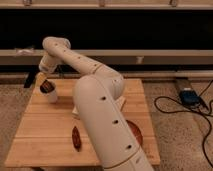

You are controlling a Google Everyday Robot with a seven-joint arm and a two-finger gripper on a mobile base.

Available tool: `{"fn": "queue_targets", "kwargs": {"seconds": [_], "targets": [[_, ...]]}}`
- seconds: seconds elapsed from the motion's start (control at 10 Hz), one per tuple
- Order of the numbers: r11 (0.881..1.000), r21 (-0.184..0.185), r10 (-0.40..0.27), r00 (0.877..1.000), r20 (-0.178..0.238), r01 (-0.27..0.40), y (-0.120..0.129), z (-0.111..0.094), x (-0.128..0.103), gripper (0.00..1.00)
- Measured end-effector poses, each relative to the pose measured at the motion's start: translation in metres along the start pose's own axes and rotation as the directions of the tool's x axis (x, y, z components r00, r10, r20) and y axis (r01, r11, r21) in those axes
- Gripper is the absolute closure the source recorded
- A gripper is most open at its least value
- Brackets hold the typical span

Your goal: Place the eraser in the ceramic cup

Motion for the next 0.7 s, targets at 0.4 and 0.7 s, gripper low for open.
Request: {"fn": "queue_targets", "kwargs": {"seconds": [0.4,0.7], "targets": [[0.999,0.034,-0.028,0.999,0.018,0.028,0.008,-0.020,0.004,0.20],[0.999,0.029,-0.032,0.999,0.021,0.032,0.011,-0.018,0.001,0.20]]}}
